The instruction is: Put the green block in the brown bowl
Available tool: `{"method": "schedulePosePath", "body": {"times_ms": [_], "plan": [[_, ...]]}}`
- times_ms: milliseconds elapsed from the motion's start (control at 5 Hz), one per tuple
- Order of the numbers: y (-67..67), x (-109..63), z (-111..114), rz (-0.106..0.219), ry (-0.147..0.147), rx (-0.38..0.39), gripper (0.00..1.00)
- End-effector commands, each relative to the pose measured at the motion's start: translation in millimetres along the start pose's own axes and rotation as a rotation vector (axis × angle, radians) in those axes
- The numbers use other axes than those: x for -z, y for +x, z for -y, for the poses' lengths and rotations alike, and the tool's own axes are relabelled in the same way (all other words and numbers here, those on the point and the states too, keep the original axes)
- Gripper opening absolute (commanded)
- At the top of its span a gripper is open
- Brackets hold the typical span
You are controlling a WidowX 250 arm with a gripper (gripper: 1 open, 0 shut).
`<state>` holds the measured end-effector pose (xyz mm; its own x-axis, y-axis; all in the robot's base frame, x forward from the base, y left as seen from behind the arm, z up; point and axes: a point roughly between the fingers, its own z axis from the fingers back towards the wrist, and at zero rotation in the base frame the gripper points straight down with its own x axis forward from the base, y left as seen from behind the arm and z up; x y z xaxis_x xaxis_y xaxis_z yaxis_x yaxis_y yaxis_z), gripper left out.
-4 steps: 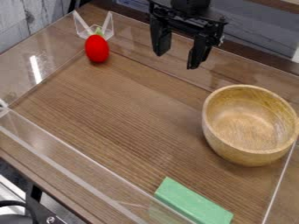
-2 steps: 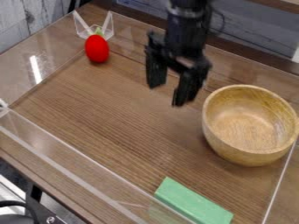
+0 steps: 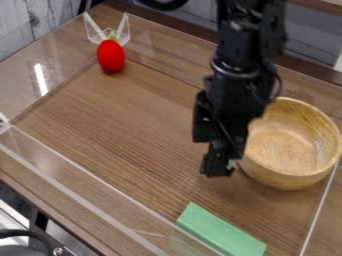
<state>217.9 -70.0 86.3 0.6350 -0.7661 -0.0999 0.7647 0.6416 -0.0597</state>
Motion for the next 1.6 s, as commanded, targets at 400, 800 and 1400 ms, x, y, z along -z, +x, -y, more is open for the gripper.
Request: {"method": "schedulePosePath", "body": {"times_ms": [400,800,1400], "plan": [[-0.1,22.7,33,0.065,0.055,0.373,1.00],[0.7,41.1,36,0.076,0.034,0.401,1.00],[2.0,50.2,39,0.061,-0.006,0.409,1.00]]}}
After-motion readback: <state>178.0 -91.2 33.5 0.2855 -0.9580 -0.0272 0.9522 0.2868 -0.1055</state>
